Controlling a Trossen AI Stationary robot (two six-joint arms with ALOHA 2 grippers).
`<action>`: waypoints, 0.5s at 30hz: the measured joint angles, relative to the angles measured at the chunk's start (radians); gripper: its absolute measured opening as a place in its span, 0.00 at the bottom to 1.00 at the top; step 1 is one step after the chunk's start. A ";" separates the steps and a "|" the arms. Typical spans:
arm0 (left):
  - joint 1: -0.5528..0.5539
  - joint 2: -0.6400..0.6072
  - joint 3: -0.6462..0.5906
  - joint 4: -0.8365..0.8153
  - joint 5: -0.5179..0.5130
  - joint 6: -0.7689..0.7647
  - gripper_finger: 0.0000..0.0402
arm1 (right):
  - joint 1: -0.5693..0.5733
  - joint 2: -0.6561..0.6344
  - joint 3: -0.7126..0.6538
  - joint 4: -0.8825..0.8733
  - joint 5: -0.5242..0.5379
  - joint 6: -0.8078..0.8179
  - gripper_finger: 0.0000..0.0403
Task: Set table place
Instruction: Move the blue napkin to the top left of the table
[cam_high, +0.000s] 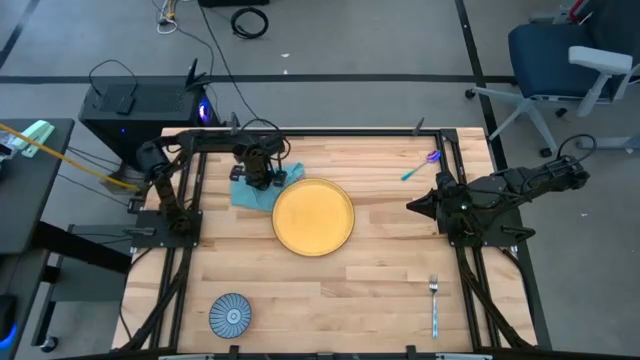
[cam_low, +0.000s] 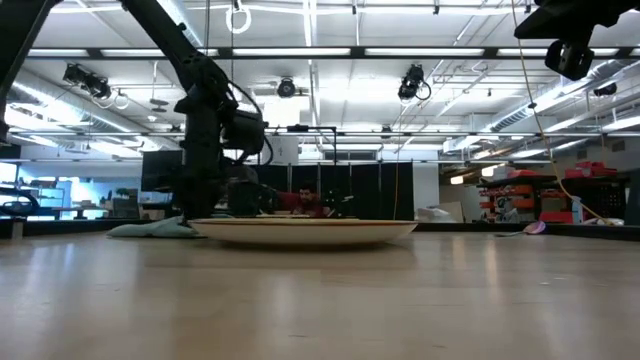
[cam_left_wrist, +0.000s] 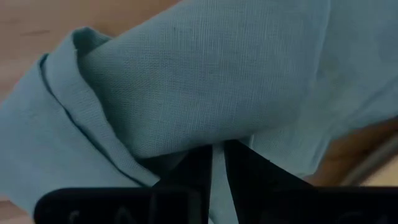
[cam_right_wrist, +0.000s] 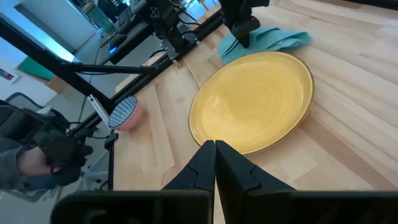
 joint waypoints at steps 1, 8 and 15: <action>0.013 0.000 0.000 -0.008 -0.003 0.003 0.13 | 0.000 0.000 0.000 0.000 0.000 0.000 0.04; 0.106 0.002 -0.002 -0.038 -0.011 0.035 0.14 | 0.000 0.000 0.000 0.000 0.000 0.000 0.04; 0.187 0.003 -0.002 -0.064 -0.016 0.075 0.14 | 0.000 0.000 0.000 0.000 0.000 0.000 0.04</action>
